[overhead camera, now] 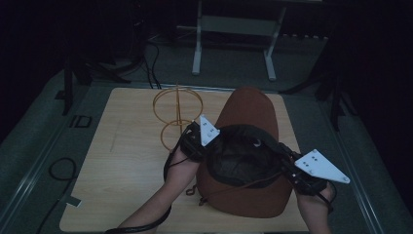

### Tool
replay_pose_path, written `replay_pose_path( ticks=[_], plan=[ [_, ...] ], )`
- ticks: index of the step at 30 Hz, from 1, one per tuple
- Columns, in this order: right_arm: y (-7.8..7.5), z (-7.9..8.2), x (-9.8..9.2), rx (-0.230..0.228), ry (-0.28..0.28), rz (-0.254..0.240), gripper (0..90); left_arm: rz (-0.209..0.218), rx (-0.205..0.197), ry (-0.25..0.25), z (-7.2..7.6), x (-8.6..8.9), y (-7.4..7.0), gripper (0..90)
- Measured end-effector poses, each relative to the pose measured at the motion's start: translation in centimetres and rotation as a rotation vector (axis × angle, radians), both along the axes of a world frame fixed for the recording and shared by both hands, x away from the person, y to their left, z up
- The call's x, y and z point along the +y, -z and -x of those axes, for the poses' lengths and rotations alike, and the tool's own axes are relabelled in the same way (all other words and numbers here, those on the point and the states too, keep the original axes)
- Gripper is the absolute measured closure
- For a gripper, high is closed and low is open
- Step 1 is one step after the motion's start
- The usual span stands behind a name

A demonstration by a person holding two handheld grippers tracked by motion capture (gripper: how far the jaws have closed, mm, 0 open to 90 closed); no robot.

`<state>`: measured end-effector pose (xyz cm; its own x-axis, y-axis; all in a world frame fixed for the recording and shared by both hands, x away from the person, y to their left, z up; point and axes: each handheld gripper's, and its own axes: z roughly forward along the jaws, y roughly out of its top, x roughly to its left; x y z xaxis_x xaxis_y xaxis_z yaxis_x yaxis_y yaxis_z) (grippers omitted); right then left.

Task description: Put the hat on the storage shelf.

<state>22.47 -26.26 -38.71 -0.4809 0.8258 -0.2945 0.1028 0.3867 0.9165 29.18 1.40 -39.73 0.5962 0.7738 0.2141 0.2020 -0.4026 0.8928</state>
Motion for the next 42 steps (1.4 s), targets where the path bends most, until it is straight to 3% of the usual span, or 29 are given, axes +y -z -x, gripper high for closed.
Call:
replay_pose_path(
  ticks=[6,14,16,24,30,34,37,42],
  plan=[
    [0.2,1.2,-0.7,-0.004,0.002,-0.009,69.4,0.016,-0.034,0.014,0.6,-0.3,-0.6,84.6],
    [-0.7,2.9,-2.2,-0.016,-0.06,-0.027,56.3,0.04,-0.062,0.061,1.7,-0.5,-1.7,84.6],
    [-1.0,3.3,-2.3,-0.02,-0.073,-0.02,52.0,0.039,-0.089,0.053,2.1,-0.5,-2.1,84.6],
    [-1.5,4.0,-2.6,0.001,-0.144,-0.008,38.5,0.023,-0.122,0.065,2.8,-0.6,-3.1,84.7],
    [-1.0,4.1,-2.4,0.054,-0.176,-0.003,24.2,0.006,-0.137,0.063,3.0,-0.9,-3.1,84.8],
    [-1.0,4.0,-2.7,0.075,-0.208,-0.039,18.0,0.013,-0.14,0.062,3.1,-0.9,-3.2,84.8],
    [-1.4,4.4,-3.3,0.079,-0.248,-0.092,13.5,0.018,-0.143,0.052,3.0,-0.6,-3.3,84.8],
    [-2.5,5.0,-5.1,0.066,-0.278,-0.139,14.7,0.039,-0.159,0.052,3.3,-0.1,-3.7,84.9]
  ],
)
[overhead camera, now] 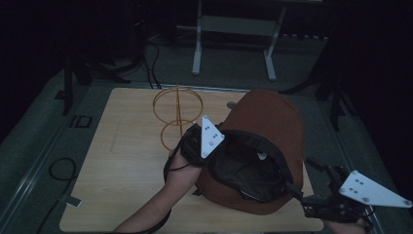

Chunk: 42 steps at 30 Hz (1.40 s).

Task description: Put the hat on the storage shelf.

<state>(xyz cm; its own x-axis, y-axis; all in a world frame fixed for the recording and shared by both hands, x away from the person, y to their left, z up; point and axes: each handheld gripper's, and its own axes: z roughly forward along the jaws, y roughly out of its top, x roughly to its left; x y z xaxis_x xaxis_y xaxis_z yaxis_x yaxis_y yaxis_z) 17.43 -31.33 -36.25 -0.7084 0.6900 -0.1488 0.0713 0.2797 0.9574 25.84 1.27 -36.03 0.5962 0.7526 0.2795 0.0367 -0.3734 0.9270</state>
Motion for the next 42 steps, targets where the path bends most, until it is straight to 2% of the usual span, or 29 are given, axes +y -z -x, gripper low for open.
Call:
replay_pose_path(
  ticks=[2,3,5,6,9,11,12,15,18,19,22,23,25,26,28,31,34,36,38,41,42],
  plan=[
    [-0.3,0.0,-0.8,-0.007,-0.002,-0.006,16.5,0.007,0.001,0.007,0.1,0.1,-0.1,84.9],
    [-0.4,0.0,-1.1,-0.012,0.015,-0.012,18.6,0.01,-0.005,0.01,0.2,0.2,-0.2,84.9],
    [-0.6,-0.2,-1.9,-0.024,0.024,-0.01,27.7,0.008,-0.014,0.013,0.4,0.4,-0.3,84.9],
    [-0.6,-0.4,-2.2,-0.031,0.047,-0.007,30.2,0.009,-0.019,0.014,0.5,0.5,-0.4,84.9],
    [-0.6,-1.5,-3.7,-0.016,0.069,-0.038,36.2,0.01,-0.025,0.02,0.7,1.0,-0.5,84.9],
    [-0.4,-2.3,-4.4,-0.009,0.088,-0.05,36.8,0.021,-0.033,0.053,0.8,1.4,-0.5,84.9],
    [-0.2,-2.7,-4.7,0.0,0.094,-0.048,37.8,0.026,-0.048,0.069,0.9,1.5,-0.5,84.9],
    [0.7,-4.0,-5.2,0.042,0.094,-0.052,37.9,0.035,-0.077,0.128,1.4,1.9,-0.6,84.9],
    [1.7,-4.7,-5.2,0.091,0.022,-0.081,37.9,0.037,-0.095,0.186,1.7,2.1,-0.7,84.8],
    [2.0,-4.9,-5.1,0.101,-0.021,-0.087,37.9,0.041,-0.101,0.212,1.8,2.2,-0.7,84.8],
    [2.6,-4.8,-4.1,0.117,-0.147,-0.087,38.2,0.051,-0.118,0.246,1.9,2.1,-0.7,84.7],
    [2.6,-4.8,-3.8,0.113,-0.188,-0.084,37.7,0.05,-0.124,0.237,1.9,2.1,-0.7,84.7],
    [2.7,-4.7,-3.4,0.119,-0.285,-0.102,37.2,0.081,-0.111,0.259,1.7,2.3,-0.8,84.7],
    [2.7,-4.7,-3.2,0.116,-0.316,-0.119,36.9,0.105,-0.11,0.262,1.7,2.3,-0.7,84.7],
    [2.8,-4.8,-2.8,0.126,-0.376,-0.139,36.1,0.127,-0.098,0.289,1.5,2.5,-0.6,84.7],
    [2.9,-4.8,-1.8,0.117,-0.407,-0.13,33.1,0.165,-0.098,0.314,1.4,2.5,-0.4,84.7],
    [3.1,-4.8,-0.8,0.101,-0.422,-0.098,30.6,0.189,-0.106,0.323,1.3,2.8,-0.5,84.7],
    [3.2,-4.9,-0.4,0.111,-0.433,-0.093,28.9,0.221,-0.1,0.368,1.2,3.1,-0.5,84.7],
    [3.4,-5.0,0.1,0.11,-0.451,-0.103,28.7,0.214,-0.11,0.364,1.3,3.0,-0.4,84.7],
    [3.6,-5.2,1.1,0.119,-0.48,-0.118,26.3,0.231,-0.087,0.391,1.3,2.6,-0.3,84.7],
    [3.6,-5.2,1.5,0.119,-0.49,-0.117,24.9,0.248,-0.086,0.407,1.3,2.6,-0.2,84.7]
  ],
)
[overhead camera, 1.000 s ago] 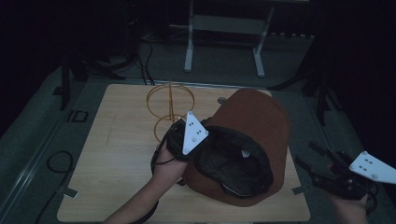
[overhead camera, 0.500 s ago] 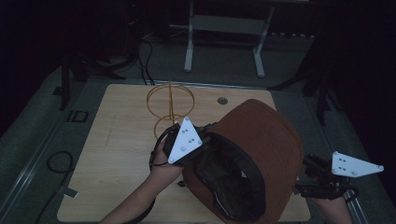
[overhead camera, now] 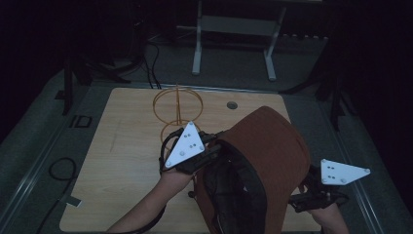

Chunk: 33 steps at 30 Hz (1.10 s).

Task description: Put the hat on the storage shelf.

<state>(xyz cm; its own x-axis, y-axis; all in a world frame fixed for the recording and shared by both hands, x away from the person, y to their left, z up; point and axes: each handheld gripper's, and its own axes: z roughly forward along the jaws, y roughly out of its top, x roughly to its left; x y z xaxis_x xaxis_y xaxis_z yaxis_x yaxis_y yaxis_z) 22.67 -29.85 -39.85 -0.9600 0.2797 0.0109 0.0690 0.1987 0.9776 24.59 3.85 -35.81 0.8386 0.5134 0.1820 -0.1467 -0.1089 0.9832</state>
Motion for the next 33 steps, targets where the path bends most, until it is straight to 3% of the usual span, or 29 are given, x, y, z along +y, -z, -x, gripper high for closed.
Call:
replay_pose_path(
  ticks=[6,11,15,19,21,25,31,33],
  plan=[
    [0.1,0.1,2.5,-0.031,-0.061,-0.005,21.3,0.047,0.023,0.063,-0.5,0.0,0.3,84.6],
    [0.0,0.4,4.5,-0.051,-0.079,0.003,21.6,0.038,0.055,0.085,-0.9,-0.6,1.1,84.5],
    [0.0,0.2,5.9,-0.039,-0.09,-0.012,26.0,0.033,0.066,0.065,-1.1,-1.0,1.6,84.5],
    [-0.1,0.3,6.5,-0.064,-0.073,-0.031,43.2,0.041,0.079,0.046,-1.4,-0.8,1.8,84.5],
    [0.0,0.5,6.6,-0.095,-0.057,-0.032,57.2,0.033,0.078,0.028,-1.4,-0.7,1.9,84.5],
    [0.0,0.5,6.7,-0.111,-0.061,-0.03,88.2,0.025,0.084,0.004,-1.6,-0.6,1.8,84.5],
    [-0.2,0.7,6.0,-0.124,-0.026,-0.051,90.0,0.039,0.077,-0.011,-1.8,0.1,1.7,84.1],
    [-0.4,0.7,5.5,-0.127,-0.004,-0.062,90.0,0.047,0.057,-0.018,-1.8,0.4,1.8,83.6]
  ],
)
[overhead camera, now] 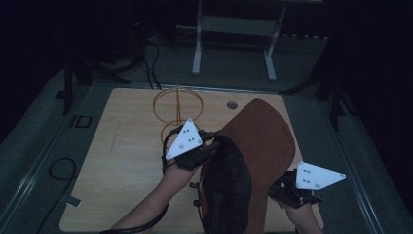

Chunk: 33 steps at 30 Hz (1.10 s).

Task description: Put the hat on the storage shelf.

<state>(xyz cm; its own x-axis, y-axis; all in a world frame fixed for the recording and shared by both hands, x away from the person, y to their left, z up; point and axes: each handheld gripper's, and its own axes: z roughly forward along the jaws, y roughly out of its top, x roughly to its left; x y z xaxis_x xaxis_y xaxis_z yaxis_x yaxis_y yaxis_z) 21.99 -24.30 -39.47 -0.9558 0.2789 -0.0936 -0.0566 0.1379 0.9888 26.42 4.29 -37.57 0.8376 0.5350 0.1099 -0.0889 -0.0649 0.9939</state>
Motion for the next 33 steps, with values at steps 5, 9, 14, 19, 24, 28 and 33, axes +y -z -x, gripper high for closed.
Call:
replay_pose_path(
  ticks=[5,9,14,19,24,28,33],
  plan=[
    [-0.9,0.3,-1.2,-0.024,0.047,-0.018,90.0,0.008,-0.013,0.012,0.0,0.3,-0.1,82.2],
    [-1.5,0.6,-1.6,-0.032,0.071,-0.025,90.0,-0.004,0.004,0.019,-0.2,0.2,-0.4,76.9],
    [-2.5,0.8,-2.4,-0.054,0.104,-0.039,90.0,-0.036,0.027,0.004,-0.4,0.6,-0.4,56.8],
    [-3.9,0.9,-4.0,-0.082,0.166,-0.067,90.0,0.005,0.06,-0.042,-0.7,1.8,0.1,53.0],
    [-4.5,0.6,-4.4,-0.097,0.21,-0.057,90.0,0.039,0.083,-0.085,-1.0,3.3,0.0,53.2],
    [-4.4,0.0,-4.0,-0.098,0.24,-0.025,90.0,0.02,0.071,-0.127,-0.6,4.3,0.0,48.5],
    [-4.9,-0.8,-4.4,-0.1,0.29,-0.027,90.0,0.001,0.086,-0.189,0.3,6.2,0.7,43.6]
  ],
)
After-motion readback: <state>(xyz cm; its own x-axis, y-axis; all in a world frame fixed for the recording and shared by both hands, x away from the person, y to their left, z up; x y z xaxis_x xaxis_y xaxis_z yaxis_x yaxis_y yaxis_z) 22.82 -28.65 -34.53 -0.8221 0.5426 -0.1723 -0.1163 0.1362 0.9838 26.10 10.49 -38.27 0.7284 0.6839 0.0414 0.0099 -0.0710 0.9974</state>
